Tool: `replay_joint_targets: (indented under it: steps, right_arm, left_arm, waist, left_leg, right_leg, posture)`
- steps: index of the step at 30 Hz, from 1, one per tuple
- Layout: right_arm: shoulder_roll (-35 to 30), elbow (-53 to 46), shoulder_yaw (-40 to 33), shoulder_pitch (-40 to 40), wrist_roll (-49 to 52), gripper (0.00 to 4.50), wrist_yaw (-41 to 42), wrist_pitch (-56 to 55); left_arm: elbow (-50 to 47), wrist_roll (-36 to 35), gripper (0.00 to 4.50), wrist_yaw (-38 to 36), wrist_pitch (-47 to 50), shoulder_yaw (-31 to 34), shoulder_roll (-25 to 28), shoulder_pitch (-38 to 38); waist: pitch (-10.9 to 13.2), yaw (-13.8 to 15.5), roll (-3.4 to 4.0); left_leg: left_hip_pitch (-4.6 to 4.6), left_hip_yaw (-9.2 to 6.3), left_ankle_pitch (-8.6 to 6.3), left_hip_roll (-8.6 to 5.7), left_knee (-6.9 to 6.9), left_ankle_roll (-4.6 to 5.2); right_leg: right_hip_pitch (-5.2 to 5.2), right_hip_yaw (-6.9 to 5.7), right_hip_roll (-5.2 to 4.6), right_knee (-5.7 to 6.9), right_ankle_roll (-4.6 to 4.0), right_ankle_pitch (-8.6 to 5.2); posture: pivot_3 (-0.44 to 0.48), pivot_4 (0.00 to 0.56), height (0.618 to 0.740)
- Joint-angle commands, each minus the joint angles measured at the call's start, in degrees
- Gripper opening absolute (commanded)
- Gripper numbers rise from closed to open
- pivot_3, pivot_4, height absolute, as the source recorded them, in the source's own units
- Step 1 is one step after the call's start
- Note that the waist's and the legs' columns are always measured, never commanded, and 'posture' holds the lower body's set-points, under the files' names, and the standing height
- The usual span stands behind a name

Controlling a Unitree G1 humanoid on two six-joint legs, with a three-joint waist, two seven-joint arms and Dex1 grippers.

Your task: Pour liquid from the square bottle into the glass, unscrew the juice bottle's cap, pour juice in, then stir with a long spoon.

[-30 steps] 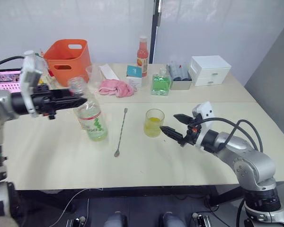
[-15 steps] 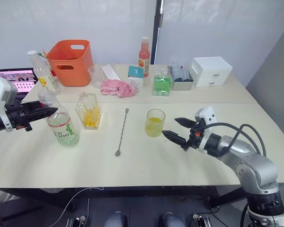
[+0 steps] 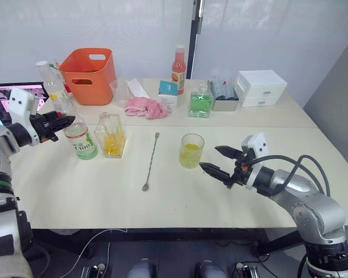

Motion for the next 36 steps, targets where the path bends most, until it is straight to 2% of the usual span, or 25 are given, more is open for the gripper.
replay_joint_targets:
  steps: [1,4,6,13,18,23,28,31,34,36]
  right_arm:
    - [-0.36,-2.2,-1.49,-0.5,1.06,4.47,-0.63,-0.12]
    - [-0.36,-2.24,-1.61,-0.56,1.15,4.47,-1.1,0.06]
    - [-0.37,-2.2,-1.72,-0.71,1.19,4.5,-1.35,0.17]
    - [-0.54,-2.29,-1.97,-0.92,1.37,4.5,-2.0,0.29]
    - [-2.04,-2.96,-4.27,-0.45,2.8,4.5,-1.63,1.14]
    - [-5.89,-1.57,-9.91,2.13,4.66,4.5,0.36,1.2]
    - [-8.8,2.07,-17.89,6.21,6.68,4.5,3.06,0.29]
    - [-9.88,3.38,-21.93,10.06,7.07,4.5,4.74,-0.3]
    - [-10.79,5.41,-28.42,17.32,6.76,4.5,6.85,-1.61]
    - [-11.09,6.93,-31.4,21.12,6.51,4.5,8.07,-2.71]
  left_arm:
    - [2.5,0.61,1.4,0.57,-1.65,0.34,0.36,-2.65]
    - [3.44,0.48,1.4,-0.35,-1.53,0.4,0.2,-3.65]
    - [3.6,0.05,2.28,-1.02,-1.1,0.69,0.27,-4.19]
    - [1.58,-1.43,4.48,-3.87,0.22,2.22,2.1,-3.23]
    - [-2.09,-4.22,4.48,-7.65,3.3,4.85,5.43,0.9]
    - [-7.88,-8.74,4.48,-13.88,9.04,9.19,10.34,10.02]
    - [-11.57,-10.51,4.48,-16.71,9.09,14.55,13.21,22.55]
    - [-14.74,-12.07,4.48,-17.87,8.43,17.73,12.59,29.33]
    - [-19.17,-10.36,4.48,-15.86,2.99,19.77,9.45,39.51]
    - [-22.87,-11.63,4.48,-14.12,3.15,22.04,7.01,43.73]
  waist:
    - [0.0,-0.04,0.0]
    - [0.0,-0.07,0.0]
    - [0.0,0.0,0.0]
    - [0.0,-0.09,-0.01]
    - [0.0,-0.51,-0.01]
    - [0.0,-1.15,-0.01]
    - [0.0,-1.07,-0.02]
    - [0.0,-0.75,-0.01]
    - [-0.01,-0.46,0.01]
    - [-0.01,-0.27,0.02]
  left_leg:
    - [0.0,0.0,0.0,0.01,0.0,0.0]
    - [0.01,0.0,0.0,0.01,0.0,0.0]
    - [0.01,0.0,0.0,0.0,0.0,0.0]
    - [0.0,0.0,0.0,0.01,0.01,0.0]
    - [0.0,0.0,0.0,0.02,-0.03,0.0]
    - [0.0,0.0,-0.01,0.03,-0.12,0.0]
    - [0.09,0.02,-0.01,0.06,-0.13,0.0]
    - [0.1,0.03,-0.01,0.12,-0.14,0.0]
    - [0.13,0.04,-0.02,0.14,-0.18,0.0]
    - [0.22,0.04,-0.05,0.13,-0.24,0.05]
  right_leg:
    - [0.0,0.0,0.0,0.0,0.0,0.0]
    - [0.0,0.0,0.0,0.01,0.0,0.0]
    - [0.0,0.0,-0.01,0.0,0.0,0.0]
    - [0.0,0.0,-0.01,0.0,0.0,0.0]
    - [-0.02,0.01,-0.01,-0.01,0.0,0.0]
    - [-0.04,0.01,-0.03,-0.03,0.0,0.0]
    - [0.0,0.02,-0.07,-0.06,-0.02,-0.01]
    - [0.01,0.01,-0.1,-0.05,-0.02,-0.02]
    - [0.03,0.02,-0.16,-0.08,-0.04,-0.02]
    - [0.06,0.06,-0.28,-0.1,-0.04,-0.02]
  posture:
    - [0.0,0.15,0.715]
    - [0.0,0.15,0.715]
    - [0.0,0.15,0.715]
    - [0.0,0.15,0.715]
    - [0.0,0.15,0.715]
    - [0.0,0.15,0.715]
    - [0.0,0.15,0.715]
    - [0.0,0.15,0.715]
    - [0.0,0.15,0.715]
    - [0.0,0.15,0.715]
